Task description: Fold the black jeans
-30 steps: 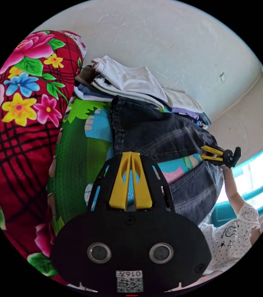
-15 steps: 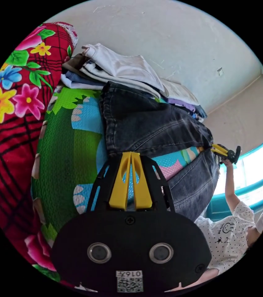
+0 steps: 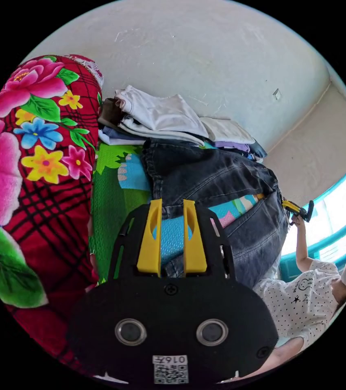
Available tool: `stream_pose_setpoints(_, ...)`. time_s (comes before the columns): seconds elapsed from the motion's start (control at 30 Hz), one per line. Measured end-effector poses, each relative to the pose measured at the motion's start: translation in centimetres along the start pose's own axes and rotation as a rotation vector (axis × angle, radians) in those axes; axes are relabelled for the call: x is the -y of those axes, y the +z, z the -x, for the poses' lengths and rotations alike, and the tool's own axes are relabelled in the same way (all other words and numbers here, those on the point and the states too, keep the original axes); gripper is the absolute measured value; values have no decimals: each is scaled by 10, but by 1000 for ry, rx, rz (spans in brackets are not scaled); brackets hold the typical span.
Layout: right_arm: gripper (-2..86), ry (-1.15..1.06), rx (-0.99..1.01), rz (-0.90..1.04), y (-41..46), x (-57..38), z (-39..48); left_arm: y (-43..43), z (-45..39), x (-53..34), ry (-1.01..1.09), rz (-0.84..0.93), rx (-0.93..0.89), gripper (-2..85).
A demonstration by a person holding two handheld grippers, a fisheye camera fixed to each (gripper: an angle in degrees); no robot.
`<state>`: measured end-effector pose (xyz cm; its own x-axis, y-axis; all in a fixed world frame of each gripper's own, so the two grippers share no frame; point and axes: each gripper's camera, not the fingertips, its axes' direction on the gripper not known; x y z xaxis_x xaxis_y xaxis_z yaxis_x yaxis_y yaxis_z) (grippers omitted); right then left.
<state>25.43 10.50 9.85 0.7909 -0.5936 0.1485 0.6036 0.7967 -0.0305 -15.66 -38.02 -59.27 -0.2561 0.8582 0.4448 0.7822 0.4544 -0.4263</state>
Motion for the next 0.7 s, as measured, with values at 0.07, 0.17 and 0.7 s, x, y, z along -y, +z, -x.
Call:
stream_pose_setpoints(0.07,47,10,62,-35,-7,-11,-5,17,4,4,-45,30,-27,87)
stream_pose_setpoints(0.17,65,-26,53,-46,-11,-24,-3,39,1,9,-70,11,-92,89)
stream_pose_setpoints(0.7,127,-39,73,46,3,-52,-21,60,-29,13,-24,-4,3,71)
